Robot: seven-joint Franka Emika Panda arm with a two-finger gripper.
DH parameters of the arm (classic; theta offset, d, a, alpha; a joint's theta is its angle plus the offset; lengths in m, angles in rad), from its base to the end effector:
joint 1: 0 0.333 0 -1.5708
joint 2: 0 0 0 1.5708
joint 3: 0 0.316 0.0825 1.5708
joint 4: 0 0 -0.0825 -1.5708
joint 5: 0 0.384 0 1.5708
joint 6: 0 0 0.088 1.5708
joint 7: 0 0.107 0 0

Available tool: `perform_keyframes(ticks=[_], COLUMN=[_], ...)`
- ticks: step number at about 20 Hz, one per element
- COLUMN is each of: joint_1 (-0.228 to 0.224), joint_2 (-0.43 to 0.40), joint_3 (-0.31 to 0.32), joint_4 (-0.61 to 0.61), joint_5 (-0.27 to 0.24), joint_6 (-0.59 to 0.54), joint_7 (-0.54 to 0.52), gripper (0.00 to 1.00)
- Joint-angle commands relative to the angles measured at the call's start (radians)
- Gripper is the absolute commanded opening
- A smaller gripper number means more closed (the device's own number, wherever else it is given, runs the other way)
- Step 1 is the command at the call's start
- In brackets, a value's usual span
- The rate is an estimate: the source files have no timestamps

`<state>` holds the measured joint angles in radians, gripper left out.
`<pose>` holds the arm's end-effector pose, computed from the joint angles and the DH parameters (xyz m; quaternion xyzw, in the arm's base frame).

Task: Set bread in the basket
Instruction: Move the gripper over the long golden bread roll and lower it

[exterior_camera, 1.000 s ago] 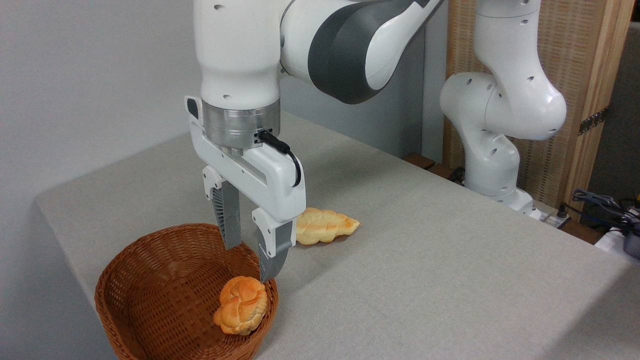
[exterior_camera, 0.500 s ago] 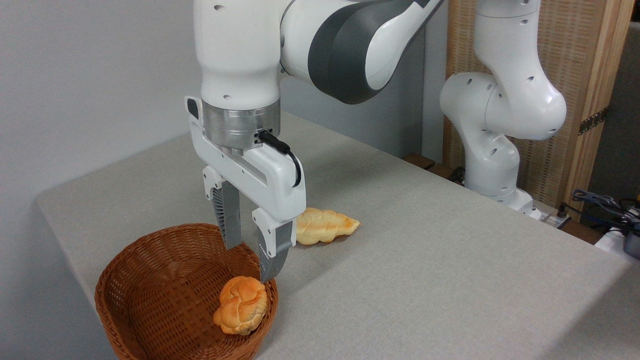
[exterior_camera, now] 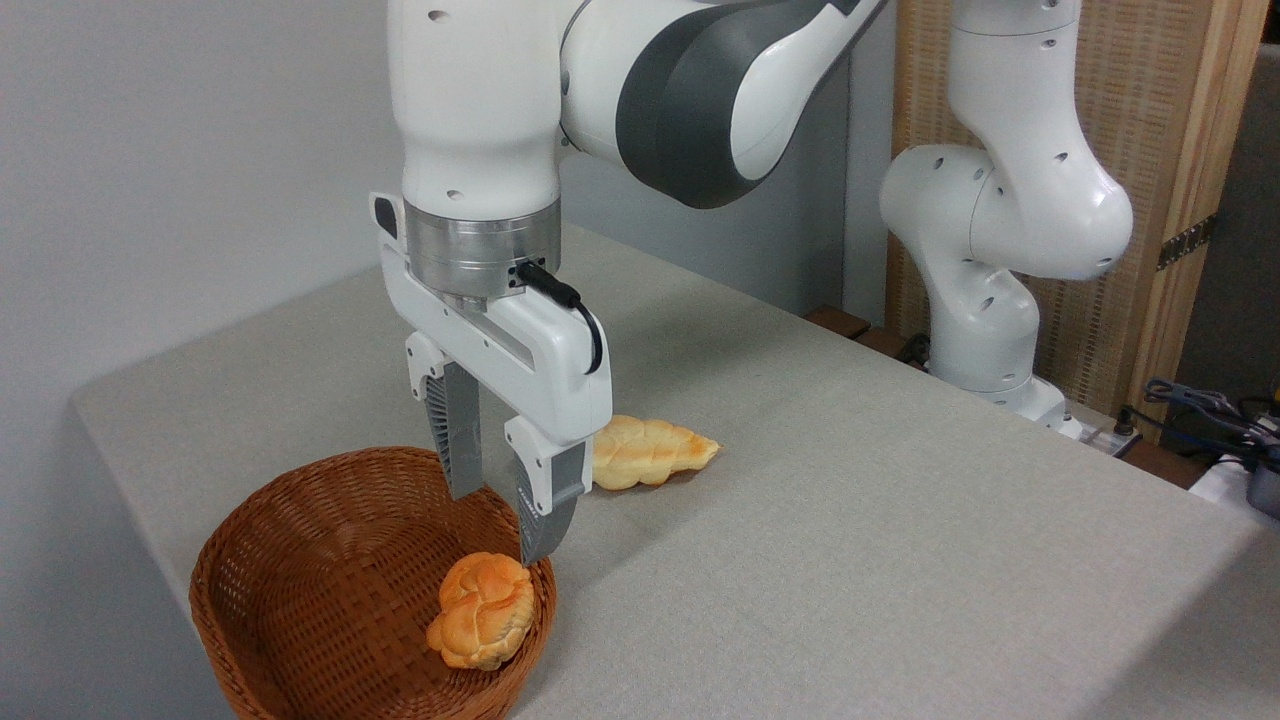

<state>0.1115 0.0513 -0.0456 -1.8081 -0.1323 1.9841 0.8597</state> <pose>0.5902 0.0311 0.5195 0.9272 -0.3639 0.0839 0.0288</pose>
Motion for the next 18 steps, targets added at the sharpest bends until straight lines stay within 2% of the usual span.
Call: perform_keyframes(ticks=[1,6,9,14,16,18], joint_1=[-0.004,-0.009,-0.018,-0.113,-0.142,-0.167], joint_2=[-0.007,-0.022,-0.094,-0.266,-0.323,-0.346], joint_3=[0.006,-0.002,-0.007,0.004,0.006,0.006], joint_4=[0.001,-0.025,-0.114,-0.342,-0.404,-0.416], joint_5=[-0.006,-0.006,-0.006,-0.004,-0.003,-0.003], joint_6=[-0.027,-0.027,-0.027,-0.028,-0.068,-0.147], joint_7=[-0.004,-0.001,0.041,0.108,0.186,0.305], gripper=[1.0,1.0,1.0,1.0,1.0,1.0])
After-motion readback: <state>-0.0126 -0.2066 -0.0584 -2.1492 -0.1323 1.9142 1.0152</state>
